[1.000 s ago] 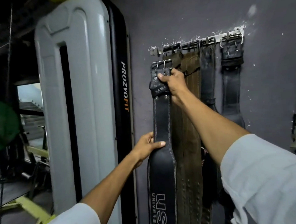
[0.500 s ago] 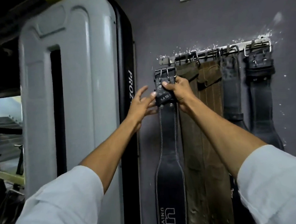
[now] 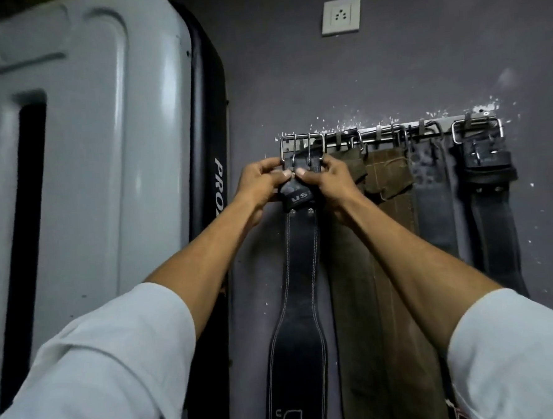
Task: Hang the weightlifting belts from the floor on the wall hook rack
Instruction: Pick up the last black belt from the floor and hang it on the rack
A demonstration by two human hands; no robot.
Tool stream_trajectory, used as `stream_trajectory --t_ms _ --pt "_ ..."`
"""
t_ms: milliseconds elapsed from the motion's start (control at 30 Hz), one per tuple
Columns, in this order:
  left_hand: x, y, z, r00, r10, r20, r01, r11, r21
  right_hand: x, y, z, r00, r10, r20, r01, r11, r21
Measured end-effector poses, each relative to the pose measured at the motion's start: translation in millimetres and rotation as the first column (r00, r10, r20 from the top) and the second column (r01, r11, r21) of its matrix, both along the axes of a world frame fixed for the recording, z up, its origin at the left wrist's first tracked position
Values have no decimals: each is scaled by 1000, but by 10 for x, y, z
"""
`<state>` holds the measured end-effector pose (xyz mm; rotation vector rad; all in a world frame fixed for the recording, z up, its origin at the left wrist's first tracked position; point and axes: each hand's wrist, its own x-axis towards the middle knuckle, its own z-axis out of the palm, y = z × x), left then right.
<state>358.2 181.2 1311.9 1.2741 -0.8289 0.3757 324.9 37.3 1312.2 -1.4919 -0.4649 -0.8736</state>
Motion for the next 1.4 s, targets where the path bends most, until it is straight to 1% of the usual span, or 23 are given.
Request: stream_trajectory --t_ms 67,167,267,367,433,600,733,800,867,933,1000,1067,1133,1200,1300,1400 --pt "108 -86 37 999 48 9 -48 998 -35 149 -35 64 999 -48 -6 48 999 -7" --pt "304 -235 159 993 116 24 -112 986 -123 318 -30 225 991 -128 41 128 992 7" --pt "493 -348 323 991 133 19 -126 970 -210 526 -63 424 960 -255 120 260 965 -29" --pt "637 -412 447 987 160 26 -149 958 -245 629 -115 566 917 -355 181 375 923 -89" --pt "693 -443 495 985 169 44 -152 953 -261 673 -153 632 907 -371 198 398 909 -119" --pt "727 -497 579 973 210 93 -171 932 -319 588 -171 718 919 -315 236 349 930 -114" --pt "754 -514 572 967 230 108 -188 935 -300 592 -196 708 914 -322 248 361 923 -134" --pt "768 -502 550 968 228 100 -191 938 -291 601 -195 696 889 -368 274 414 901 -133" --pt "785 -475 516 971 215 107 -177 941 -289 549 -209 659 843 -446 300 503 852 -146" --pt "794 -443 478 971 215 106 -177 941 -287 481 -217 610 803 -527 279 585 786 -198" --pt "792 -408 432 975 210 79 -179 942 -283 464 -218 548 775 -591 225 632 718 -291" --pt "804 -379 432 983 180 46 -160 946 -281 460 -180 535 754 -632 176 647 670 -365" --pt "830 -368 472 983 185 17 -174 950 -260 433 -118 569 739 -661 129 646 641 -414" --pt "847 -383 532 977 211 -8 -207 950 -235 403 -67 631 742 -667 67 621 646 -444" --pt "837 -427 608 968 250 -22 -249 944 -216 349 2 709 765 -643 -27 567 693 -445" --pt "840 -439 645 932 362 33 -348 915 -206 303 22 758 747 -661 -65 566 685 -459"
